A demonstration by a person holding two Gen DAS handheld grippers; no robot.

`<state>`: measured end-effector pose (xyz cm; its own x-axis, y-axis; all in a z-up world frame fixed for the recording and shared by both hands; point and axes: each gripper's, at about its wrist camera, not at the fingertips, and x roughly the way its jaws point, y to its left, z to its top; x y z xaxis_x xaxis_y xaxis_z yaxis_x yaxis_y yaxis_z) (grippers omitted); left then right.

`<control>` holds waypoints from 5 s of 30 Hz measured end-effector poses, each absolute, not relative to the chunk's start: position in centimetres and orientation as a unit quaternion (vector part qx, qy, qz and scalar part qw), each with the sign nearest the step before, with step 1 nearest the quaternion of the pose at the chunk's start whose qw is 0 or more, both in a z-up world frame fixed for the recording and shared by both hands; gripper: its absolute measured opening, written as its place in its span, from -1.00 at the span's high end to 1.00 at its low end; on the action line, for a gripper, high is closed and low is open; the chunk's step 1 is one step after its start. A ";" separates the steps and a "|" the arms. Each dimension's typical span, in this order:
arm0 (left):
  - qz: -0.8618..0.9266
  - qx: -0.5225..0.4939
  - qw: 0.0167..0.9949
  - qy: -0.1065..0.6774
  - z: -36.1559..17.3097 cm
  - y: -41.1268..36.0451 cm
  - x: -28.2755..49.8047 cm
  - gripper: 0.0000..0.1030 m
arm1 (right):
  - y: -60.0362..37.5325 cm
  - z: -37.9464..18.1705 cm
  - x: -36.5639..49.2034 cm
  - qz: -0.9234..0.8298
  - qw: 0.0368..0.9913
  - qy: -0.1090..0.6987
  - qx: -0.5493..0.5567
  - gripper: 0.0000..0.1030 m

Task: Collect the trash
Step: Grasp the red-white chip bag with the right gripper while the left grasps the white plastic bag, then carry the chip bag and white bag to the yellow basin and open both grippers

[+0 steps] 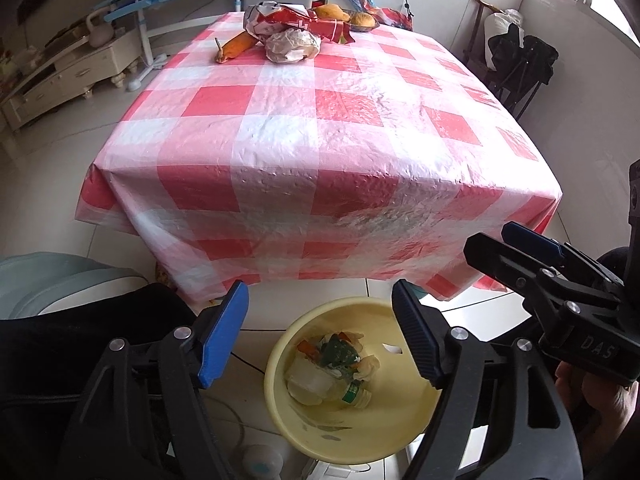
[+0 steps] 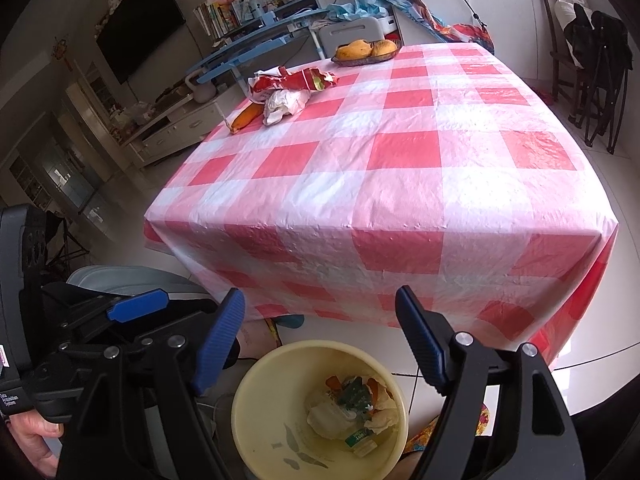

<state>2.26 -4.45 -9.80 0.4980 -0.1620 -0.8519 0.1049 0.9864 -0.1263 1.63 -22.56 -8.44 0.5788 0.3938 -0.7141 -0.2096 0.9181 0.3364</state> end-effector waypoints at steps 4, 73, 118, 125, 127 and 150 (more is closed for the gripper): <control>-0.060 -0.059 0.873 0.481 -9.1 -3.0 2.4 -0.38 | -22.3 -7.1 1.6 0.169 0.894 0.404 0.091 -0.45; -0.209 -0.376 0.787 0.442 -7.9 5.0 21.1 0.62 | -28.8 -5.1 23.6 0.305 0.791 0.419 0.326 0.26; -0.077 -0.076 0.922 0.372 -3.3 -1.2 16.0 0.58 | -26.0 -3.1 21.1 0.430 0.728 0.383 0.373 0.26; -0.074 -0.070 0.925 0.367 -2.9 -1.3 15.3 0.58 | -24.8 -3.5 19.6 0.444 0.722 0.388 0.362 0.26; -0.073 -0.069 0.925 0.366 -2.9 -1.3 15.0 0.58 | -24.6 -3.7 19.0 0.447 0.719 0.389 0.364 0.26; -0.075 -0.066 0.923 0.371 -3.0 -1.1 8.5 0.58 | -21.6 -7.4 7.5 0.445 0.686 0.461 0.344 0.26</control>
<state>8.49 -1.12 -2.98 0.7135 -0.1867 -0.6753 0.0886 0.9801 -0.1775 7.52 -21.62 -7.45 0.1785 0.9279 -0.3272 -0.2927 0.3676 0.8827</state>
